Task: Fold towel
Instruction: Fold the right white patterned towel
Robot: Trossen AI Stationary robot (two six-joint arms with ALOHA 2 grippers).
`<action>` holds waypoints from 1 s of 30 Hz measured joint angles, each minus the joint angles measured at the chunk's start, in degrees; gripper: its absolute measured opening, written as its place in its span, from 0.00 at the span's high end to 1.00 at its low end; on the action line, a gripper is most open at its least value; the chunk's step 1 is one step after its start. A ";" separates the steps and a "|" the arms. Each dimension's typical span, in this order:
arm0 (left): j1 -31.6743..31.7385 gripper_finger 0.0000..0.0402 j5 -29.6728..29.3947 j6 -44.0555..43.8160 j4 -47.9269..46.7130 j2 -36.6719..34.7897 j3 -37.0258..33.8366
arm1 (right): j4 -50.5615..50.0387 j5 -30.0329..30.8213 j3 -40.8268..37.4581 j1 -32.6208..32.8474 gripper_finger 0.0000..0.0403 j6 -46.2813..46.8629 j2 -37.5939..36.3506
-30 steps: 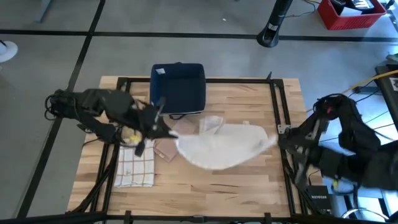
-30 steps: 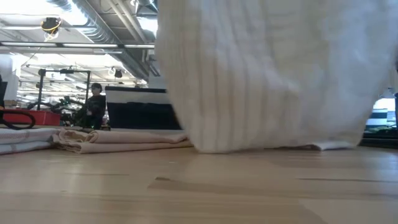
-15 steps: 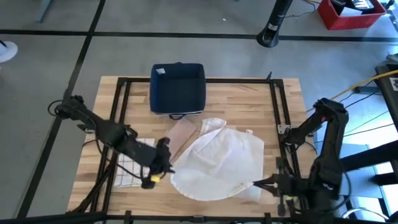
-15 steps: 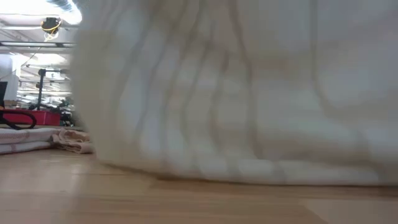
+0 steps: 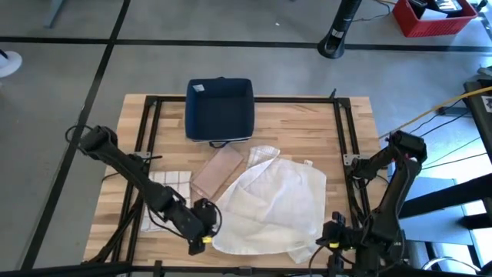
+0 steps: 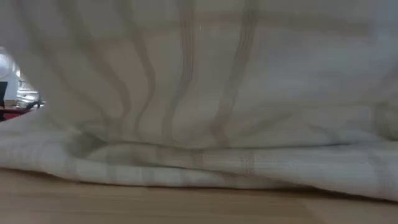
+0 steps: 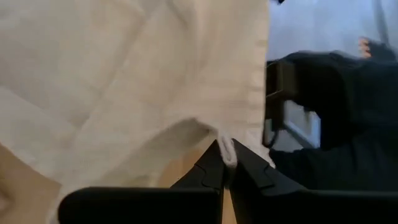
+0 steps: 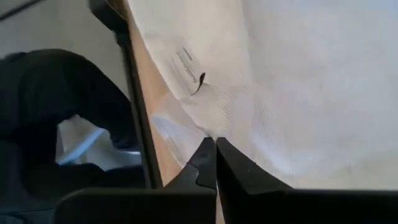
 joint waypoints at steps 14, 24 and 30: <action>7.77 0.68 20.11 1.59 -1.39 6.84 0.18 | 0.33 -22.58 -0.71 -3.59 0.57 6.36 1.90; 18.82 0.57 12.83 12.91 -1.72 -1.92 2.56 | 0.60 6.91 0.68 -14.44 0.43 -18.28 -1.83; 25.73 0.60 3.50 18.30 6.07 2.21 2.34 | 1.08 10.96 -6.66 -24.96 0.45 -26.21 -1.51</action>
